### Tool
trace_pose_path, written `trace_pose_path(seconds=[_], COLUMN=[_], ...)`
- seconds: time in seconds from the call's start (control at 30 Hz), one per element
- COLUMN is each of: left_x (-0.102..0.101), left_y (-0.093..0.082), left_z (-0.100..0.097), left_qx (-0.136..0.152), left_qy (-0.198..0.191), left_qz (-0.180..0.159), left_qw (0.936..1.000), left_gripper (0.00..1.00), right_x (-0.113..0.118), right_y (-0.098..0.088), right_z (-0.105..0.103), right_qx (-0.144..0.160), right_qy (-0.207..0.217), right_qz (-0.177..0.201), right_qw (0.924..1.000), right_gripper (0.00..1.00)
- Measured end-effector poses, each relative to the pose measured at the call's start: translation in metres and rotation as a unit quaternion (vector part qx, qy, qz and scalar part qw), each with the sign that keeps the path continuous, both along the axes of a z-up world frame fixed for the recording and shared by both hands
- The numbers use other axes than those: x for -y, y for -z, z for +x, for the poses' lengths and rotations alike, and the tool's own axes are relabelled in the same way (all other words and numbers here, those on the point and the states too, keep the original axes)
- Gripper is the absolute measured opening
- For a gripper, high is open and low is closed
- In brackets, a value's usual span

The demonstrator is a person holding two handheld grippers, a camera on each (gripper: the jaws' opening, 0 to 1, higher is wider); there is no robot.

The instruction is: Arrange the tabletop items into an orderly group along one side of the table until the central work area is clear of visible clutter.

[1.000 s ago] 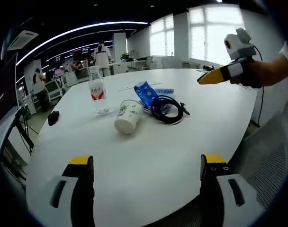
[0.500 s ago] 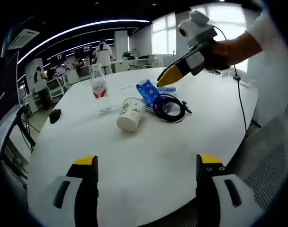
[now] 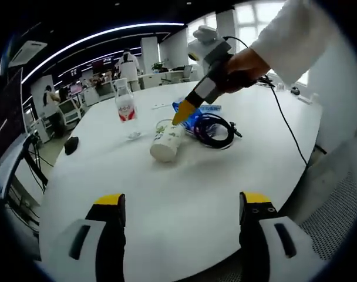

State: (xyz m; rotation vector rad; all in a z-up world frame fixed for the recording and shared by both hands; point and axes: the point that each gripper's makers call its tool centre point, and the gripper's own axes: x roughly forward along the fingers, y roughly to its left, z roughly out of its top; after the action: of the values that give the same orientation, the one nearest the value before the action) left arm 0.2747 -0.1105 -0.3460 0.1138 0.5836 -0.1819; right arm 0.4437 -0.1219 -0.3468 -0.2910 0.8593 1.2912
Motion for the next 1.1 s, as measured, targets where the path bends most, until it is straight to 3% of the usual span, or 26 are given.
trace_pose_path(seconds=[0.07,0.23,0.37,0.5,0.63,0.8,1.0,1.1], left_x=[0.000,0.000,-0.002,-0.002,-0.002,-0.001,-0.001,-0.001], left_y=[0.001,0.004,0.004,0.006,0.009,0.010,0.011,0.012], left_z=[-0.001,-0.002,-0.002,-0.004,-0.005,-0.006,-0.007,-0.007], left_qx=[-0.002,-0.011,-0.011,-0.016,-0.019,-0.023,-0.028,-0.029], left_qy=[0.002,0.007,0.006,0.007,0.009,0.012,0.014,0.015], left_qz=[0.000,0.006,0.008,0.010,0.013,0.017,0.019,0.020], left_qw=[1.0000,0.9999,0.9999,0.9998,0.9997,0.9995,0.9993,0.9993], left_gripper=[0.80,0.76,0.74,0.72,0.71,0.69,0.67,0.67], right_x=[-0.001,-0.002,-0.002,-0.004,-0.005,-0.004,-0.003,-0.002], right_y=[0.012,0.019,0.020,0.025,0.023,0.029,0.022,0.019], right_z=[0.002,0.002,-0.011,-0.017,-0.023,-0.025,-0.040,-0.035], right_qx=[-0.008,-0.033,-0.048,-0.032,-0.036,-0.032,-0.018,-0.011], right_qy=[-0.006,0.011,0.001,-0.016,-0.013,-0.024,-0.039,-0.040], right_qz=[-0.009,0.002,-0.006,-0.010,0.005,0.007,0.017,0.020], right_qw=[0.9999,0.9994,0.9988,0.9993,0.9992,0.9992,0.9989,0.9989], right_gripper=[0.55,0.54,0.43,0.41,0.14,0.03,0.00,0.00])
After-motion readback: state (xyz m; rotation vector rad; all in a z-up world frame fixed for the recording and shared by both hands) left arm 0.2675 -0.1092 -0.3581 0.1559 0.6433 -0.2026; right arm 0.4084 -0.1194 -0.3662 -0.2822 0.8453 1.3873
